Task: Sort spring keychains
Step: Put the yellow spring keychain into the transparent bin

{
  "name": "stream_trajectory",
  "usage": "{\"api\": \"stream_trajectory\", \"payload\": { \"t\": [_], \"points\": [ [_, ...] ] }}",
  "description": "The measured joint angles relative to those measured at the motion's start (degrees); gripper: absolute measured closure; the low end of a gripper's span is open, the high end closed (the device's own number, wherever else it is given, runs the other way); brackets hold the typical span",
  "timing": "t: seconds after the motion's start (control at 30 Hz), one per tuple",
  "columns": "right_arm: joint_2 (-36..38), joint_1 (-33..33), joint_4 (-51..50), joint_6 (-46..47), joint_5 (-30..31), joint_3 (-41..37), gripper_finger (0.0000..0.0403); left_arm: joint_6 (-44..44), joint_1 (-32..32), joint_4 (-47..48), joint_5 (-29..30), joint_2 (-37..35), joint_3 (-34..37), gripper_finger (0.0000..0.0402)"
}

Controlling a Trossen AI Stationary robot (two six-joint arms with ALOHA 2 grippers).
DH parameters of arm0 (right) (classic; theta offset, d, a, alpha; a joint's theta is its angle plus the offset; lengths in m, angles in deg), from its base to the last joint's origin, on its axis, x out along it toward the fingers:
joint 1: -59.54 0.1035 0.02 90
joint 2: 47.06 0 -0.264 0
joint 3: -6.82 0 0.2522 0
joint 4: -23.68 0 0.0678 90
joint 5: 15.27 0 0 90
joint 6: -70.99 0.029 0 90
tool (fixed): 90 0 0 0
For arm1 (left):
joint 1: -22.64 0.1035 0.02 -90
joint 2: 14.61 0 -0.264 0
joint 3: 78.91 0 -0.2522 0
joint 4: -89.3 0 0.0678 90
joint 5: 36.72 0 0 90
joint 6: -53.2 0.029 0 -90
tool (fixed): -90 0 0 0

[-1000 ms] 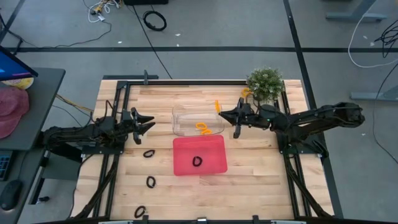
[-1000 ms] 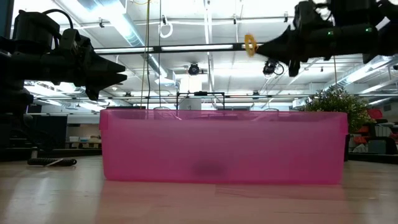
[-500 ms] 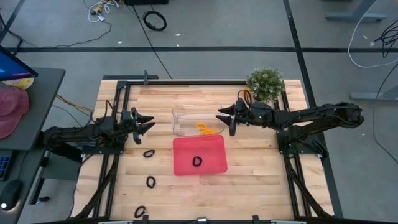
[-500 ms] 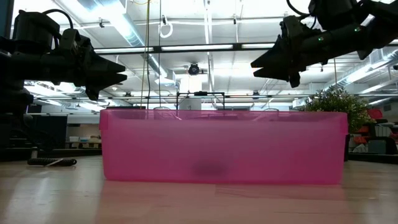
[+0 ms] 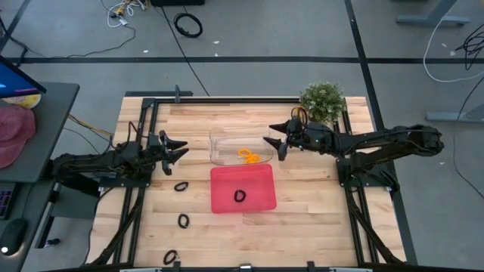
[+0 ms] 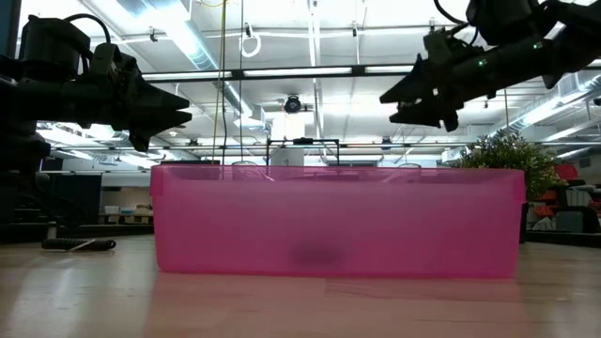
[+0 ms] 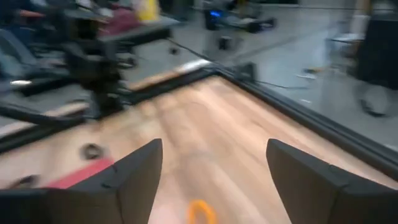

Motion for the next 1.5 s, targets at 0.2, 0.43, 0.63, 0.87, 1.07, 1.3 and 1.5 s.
{"api": "stream_trajectory", "payload": {
  "t": [0.2,0.43,0.63,0.87,1.07,1.3,1.5],
  "points": [
    [0.46,-0.01,-7.57,0.14,12.52,0.0,0.0124,0.0,0.0,0.01,0.0,0.01,0.0,0.0248],
    [0.39,-1.07,-26.1,4.3,18.92,5.88,0.0145,0.0,0.0,0.0,0.0,0.01,0.0,0.0248],
    [-0.1,-3.07,-41.37,10.79,19.73,12.49,0.0164,0.0,0.0,0.0,0.02,0.01,0.0,0.0248],
    [-1.61,-8.64,-45.01,10.62,16.84,14.88,0.0179,0.0,0.0,0.0,0.02,0.0,0.0,0.0248],
    [-8.67,-14.77,-55.39,10.74,11.47,21.56,0.0186,0.0,0.0,0.01,0.0,0.01,0.0,0.0248],
    [-20.96,-18.7,-68.64,11.73,11.33,32.65,0.0186,0.0,0.0,0.0,0.02,0.01,0.0,0.0248],
    [-29.71,-21.2,-71.68,10.12,10.88,38.44,0.0186,0.0,0.0,0.0,0.0,-0.01,0.0,0.0248]
  ]
}}
